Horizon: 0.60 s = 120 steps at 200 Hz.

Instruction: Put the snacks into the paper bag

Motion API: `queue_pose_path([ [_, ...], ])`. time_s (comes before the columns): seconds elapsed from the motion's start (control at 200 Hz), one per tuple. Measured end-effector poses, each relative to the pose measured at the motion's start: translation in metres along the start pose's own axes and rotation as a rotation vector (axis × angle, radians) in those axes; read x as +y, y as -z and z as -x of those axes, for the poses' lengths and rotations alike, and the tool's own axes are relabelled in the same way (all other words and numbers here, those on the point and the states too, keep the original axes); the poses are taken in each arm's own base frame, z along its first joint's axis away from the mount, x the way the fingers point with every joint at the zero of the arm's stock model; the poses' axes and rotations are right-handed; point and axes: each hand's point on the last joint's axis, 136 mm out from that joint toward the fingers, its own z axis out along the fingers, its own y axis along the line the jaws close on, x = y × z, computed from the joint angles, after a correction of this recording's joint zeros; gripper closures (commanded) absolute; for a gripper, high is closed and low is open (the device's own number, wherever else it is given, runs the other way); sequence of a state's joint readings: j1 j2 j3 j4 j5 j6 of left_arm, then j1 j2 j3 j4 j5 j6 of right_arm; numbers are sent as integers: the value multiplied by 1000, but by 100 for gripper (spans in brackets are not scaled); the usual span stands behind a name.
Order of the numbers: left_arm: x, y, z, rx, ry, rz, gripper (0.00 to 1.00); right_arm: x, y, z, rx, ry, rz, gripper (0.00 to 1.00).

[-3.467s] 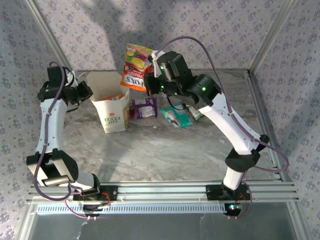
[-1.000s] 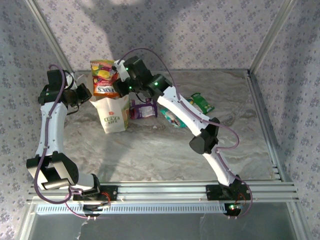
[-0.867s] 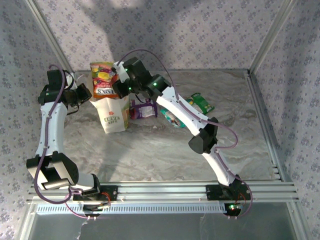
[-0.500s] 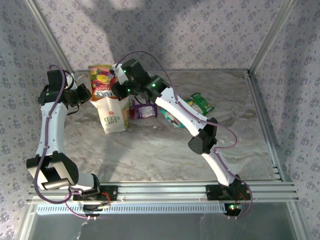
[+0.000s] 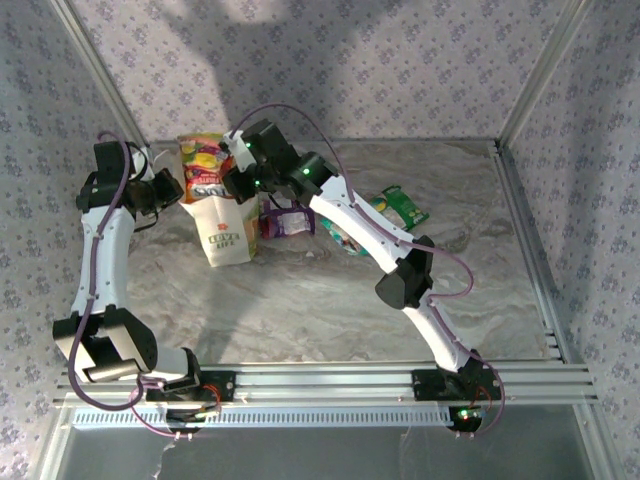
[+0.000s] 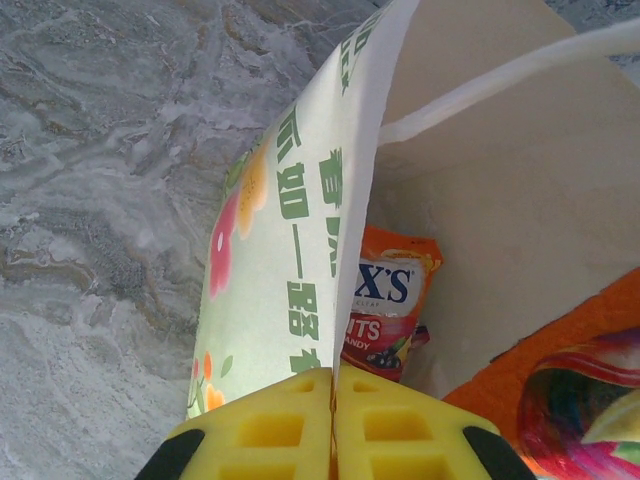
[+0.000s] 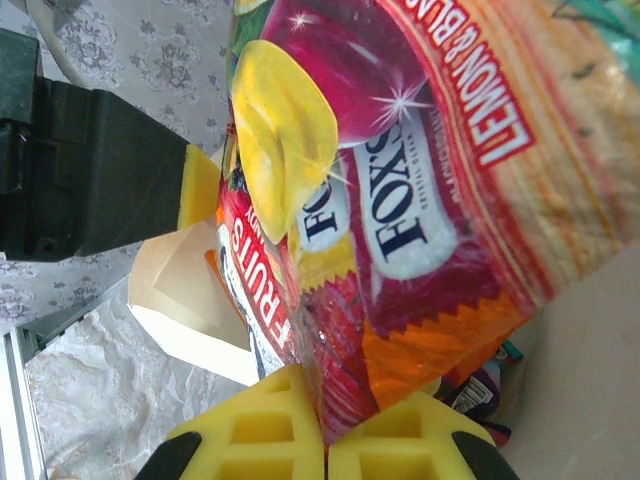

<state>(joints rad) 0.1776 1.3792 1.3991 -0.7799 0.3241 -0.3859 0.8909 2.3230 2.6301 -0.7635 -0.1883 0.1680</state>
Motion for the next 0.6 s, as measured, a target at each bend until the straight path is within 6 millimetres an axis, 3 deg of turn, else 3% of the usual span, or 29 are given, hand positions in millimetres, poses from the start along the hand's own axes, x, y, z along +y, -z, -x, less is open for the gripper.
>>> queue_pose_path([
  [0.28, 0, 1, -2, -1, 0, -1, 91, -1, 0, -7, 29, -6, -5, 92],
  [0.6, 0, 2, -2, -4, -2, -3, 91, 1, 0, -13, 53, -30, -6, 71],
])
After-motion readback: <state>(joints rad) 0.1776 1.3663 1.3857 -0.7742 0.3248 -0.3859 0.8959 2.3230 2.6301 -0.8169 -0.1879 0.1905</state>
